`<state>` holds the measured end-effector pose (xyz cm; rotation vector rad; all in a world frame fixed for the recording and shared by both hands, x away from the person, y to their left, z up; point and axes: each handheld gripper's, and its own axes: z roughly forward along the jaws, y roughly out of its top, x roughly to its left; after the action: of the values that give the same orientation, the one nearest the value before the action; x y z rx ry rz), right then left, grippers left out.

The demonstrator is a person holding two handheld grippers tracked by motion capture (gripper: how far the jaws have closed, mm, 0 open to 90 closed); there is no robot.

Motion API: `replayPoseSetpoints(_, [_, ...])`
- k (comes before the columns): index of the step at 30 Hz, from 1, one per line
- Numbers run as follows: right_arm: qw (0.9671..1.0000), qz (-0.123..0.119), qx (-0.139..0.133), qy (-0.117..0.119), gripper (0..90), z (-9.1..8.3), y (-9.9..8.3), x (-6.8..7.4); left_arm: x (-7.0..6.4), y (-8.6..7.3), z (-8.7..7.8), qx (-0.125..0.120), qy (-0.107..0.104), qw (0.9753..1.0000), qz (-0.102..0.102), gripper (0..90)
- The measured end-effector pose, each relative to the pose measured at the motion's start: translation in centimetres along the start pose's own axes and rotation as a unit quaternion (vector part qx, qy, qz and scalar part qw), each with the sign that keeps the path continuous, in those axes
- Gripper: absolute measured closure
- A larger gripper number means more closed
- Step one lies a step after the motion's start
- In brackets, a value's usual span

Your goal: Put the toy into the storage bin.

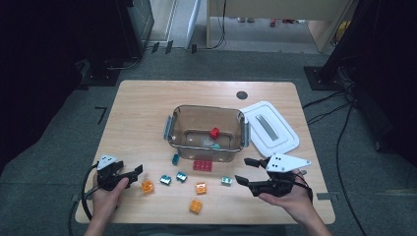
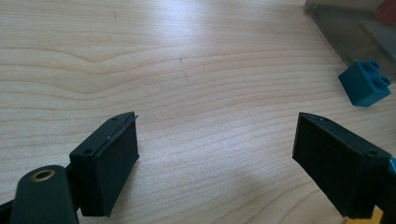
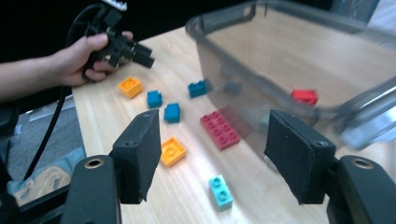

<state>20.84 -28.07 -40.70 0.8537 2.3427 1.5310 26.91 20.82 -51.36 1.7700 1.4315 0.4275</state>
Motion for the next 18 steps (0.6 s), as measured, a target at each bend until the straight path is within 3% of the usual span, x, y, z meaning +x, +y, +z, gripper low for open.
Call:
replayPoseSetpoints(10, [0.9996,0.002,0.027,0.005,42.7,2.6,-3.4,0.0,0.0,0.0,0.0,0.0,0.0,1.0,0.0,14.2])
replayPoseSetpoints(18, [0.9989,-0.003,0.047,-0.003,50.5,5.1,-5.6,-1.0,0.0,0.0,0.0,-0.001,0.0,1.0,0.0,14.1])
